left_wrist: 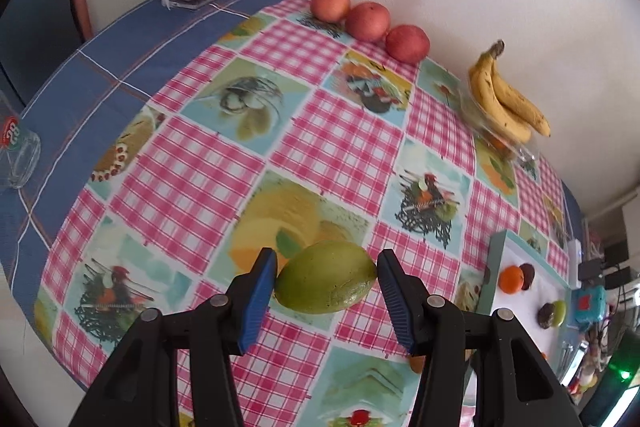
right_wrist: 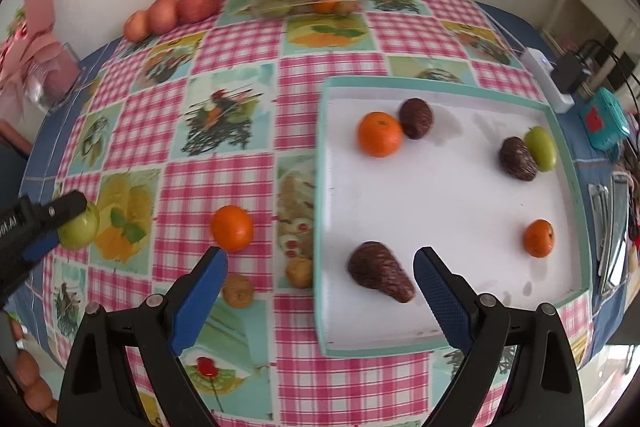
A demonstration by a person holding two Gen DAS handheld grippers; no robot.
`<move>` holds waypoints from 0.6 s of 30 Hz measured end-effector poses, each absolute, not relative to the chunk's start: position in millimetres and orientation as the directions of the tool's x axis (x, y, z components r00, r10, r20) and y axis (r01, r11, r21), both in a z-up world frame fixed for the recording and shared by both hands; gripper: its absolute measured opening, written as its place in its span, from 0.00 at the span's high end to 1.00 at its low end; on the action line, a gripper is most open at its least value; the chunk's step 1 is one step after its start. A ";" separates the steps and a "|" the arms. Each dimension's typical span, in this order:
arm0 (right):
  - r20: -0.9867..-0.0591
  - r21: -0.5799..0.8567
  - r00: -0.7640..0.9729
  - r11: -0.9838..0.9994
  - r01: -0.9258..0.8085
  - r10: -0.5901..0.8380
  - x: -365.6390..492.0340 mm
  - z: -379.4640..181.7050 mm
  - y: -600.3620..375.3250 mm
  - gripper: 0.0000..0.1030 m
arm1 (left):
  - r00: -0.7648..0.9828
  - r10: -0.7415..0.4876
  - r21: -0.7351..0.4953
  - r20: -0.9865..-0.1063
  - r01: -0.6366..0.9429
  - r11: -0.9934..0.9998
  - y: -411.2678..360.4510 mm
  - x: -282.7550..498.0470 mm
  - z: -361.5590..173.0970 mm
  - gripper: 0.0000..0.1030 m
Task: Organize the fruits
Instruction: 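Grasp a green pear from the pile with the left gripper, then grasp a small brown kiwi with the right gripper while the left holds the green pear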
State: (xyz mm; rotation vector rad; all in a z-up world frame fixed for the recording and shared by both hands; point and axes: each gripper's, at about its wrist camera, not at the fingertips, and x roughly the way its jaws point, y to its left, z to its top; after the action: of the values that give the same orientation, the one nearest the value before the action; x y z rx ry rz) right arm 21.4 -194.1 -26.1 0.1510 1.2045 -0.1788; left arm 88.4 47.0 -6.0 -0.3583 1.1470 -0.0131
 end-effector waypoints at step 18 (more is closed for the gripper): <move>-0.924 0.076 0.380 0.994 0.079 0.040 24.8 -30.3 -158.2 0.19 | 0.395 -0.223 -0.311 -0.892 -0.176 0.934 51.5 90.8 -13.4 0.47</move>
State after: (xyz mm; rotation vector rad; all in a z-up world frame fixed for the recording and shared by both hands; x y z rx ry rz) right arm 24.8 -158.2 -30.3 0.1140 1.1817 -0.0247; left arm 90.8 51.5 -13.4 -0.3866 1.1733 -0.0304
